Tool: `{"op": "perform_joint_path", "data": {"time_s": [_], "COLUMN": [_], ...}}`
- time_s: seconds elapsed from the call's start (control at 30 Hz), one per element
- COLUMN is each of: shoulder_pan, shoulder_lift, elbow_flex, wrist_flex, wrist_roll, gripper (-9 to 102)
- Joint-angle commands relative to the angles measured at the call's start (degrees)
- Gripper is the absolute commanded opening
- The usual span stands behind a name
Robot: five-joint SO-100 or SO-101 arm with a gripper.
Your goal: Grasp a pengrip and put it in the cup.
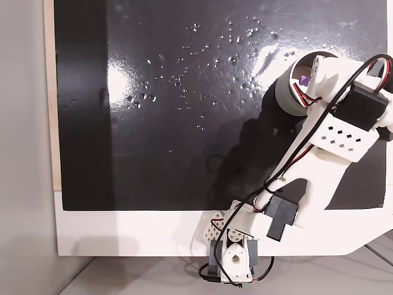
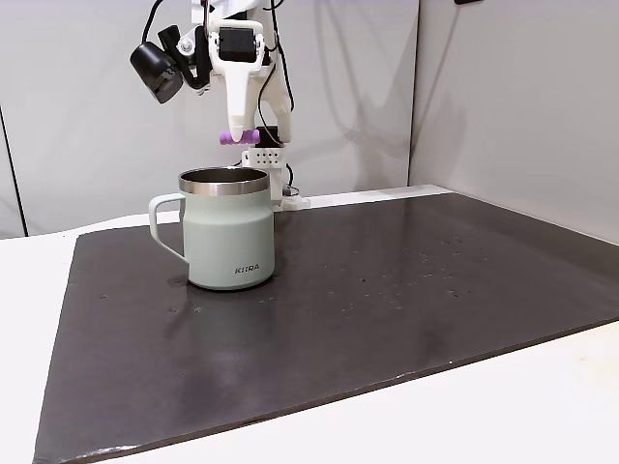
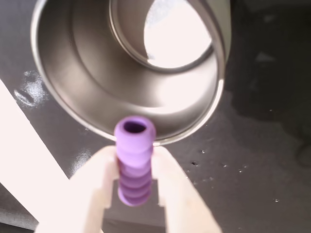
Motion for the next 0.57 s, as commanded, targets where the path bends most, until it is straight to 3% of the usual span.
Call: {"op": "perform_joint_path", "data": {"time_s": [0.0, 0.17, 0.53], "shoulder_pan": [0.2, -0.1, -0.2], "shoulder_lift": [0.5, 0.5, 0.5], "elbow_flex": [-3.9, -4.4, -4.4], "wrist_flex": [0.0, 0.0, 0.0], "wrist_roll": [-0.4, -0.3, 0.1], "gripper": [1, 32, 36]}}
